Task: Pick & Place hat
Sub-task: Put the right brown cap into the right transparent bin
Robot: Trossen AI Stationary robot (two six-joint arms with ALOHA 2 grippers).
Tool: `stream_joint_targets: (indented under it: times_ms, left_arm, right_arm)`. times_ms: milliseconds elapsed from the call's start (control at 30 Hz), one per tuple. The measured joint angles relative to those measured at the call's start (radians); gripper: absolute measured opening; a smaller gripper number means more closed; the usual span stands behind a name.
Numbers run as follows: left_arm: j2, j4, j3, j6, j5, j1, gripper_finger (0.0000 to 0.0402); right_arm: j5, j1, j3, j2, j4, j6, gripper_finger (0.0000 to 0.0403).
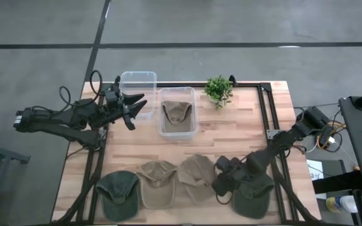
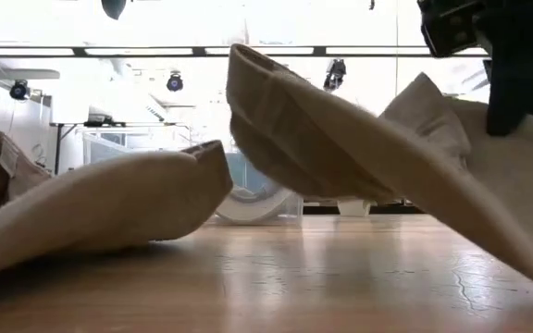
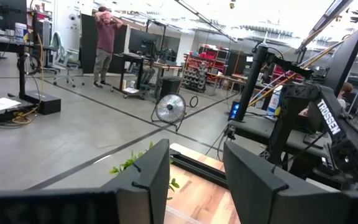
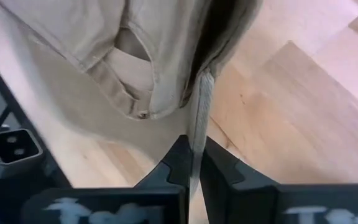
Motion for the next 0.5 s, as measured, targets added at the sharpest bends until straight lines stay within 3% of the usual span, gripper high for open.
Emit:
stream_joint_targets:
  times_ms: [500]
  left_arm:
    - [-0.005,0.001,0.000,-0.022,0.000,0.000,0.0145]
  right_arm:
    - [0.033,0.004,0.005,-0.095,-0.018,-0.040,0.0013]
